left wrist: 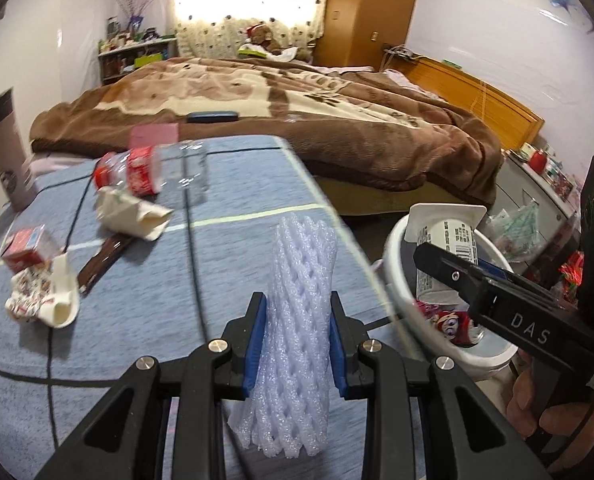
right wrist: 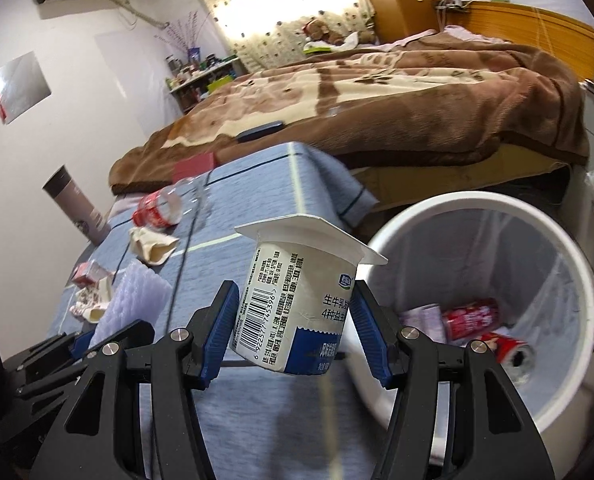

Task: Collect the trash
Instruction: 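Carry the foam net and yogurt cup over the wastebasket with both grippers, then open both grippers to drop the foam net and yogurt cup into the wastebasket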

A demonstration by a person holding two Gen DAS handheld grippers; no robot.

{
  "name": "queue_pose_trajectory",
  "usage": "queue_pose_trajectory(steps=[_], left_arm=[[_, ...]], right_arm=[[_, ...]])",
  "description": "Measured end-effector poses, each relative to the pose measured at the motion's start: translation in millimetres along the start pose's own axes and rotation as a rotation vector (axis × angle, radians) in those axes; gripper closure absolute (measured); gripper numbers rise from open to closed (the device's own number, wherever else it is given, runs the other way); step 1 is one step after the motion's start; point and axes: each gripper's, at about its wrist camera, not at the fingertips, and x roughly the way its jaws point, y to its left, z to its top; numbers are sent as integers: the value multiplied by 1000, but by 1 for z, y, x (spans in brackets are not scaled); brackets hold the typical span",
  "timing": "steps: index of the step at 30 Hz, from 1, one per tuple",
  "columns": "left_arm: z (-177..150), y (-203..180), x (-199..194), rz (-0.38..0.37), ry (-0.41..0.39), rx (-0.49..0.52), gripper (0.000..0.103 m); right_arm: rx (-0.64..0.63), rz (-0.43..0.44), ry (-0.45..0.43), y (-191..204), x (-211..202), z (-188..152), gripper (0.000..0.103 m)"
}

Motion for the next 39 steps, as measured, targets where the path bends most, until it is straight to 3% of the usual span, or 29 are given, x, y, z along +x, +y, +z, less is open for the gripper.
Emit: queue_pose_trajectory(steps=[13,29,32,35,39], left_arm=[[13,-71,24,-82,12,91,73],[10,-116,59,-128,76,142,72],[11,-119,62,-132,83,137,67],[11,-120,62,-136,76,141,46],[11,-120,63,-136,79,133,45]], right_arm=[[46,-106,-39,-54,-20,3,44],[37,-227,24,-99,-14,2,44],[35,-235,47,-102,-12,2,44],[50,-244,51,-106,-12,1,43],[65,-248,54,-109,-13,-1,43]])
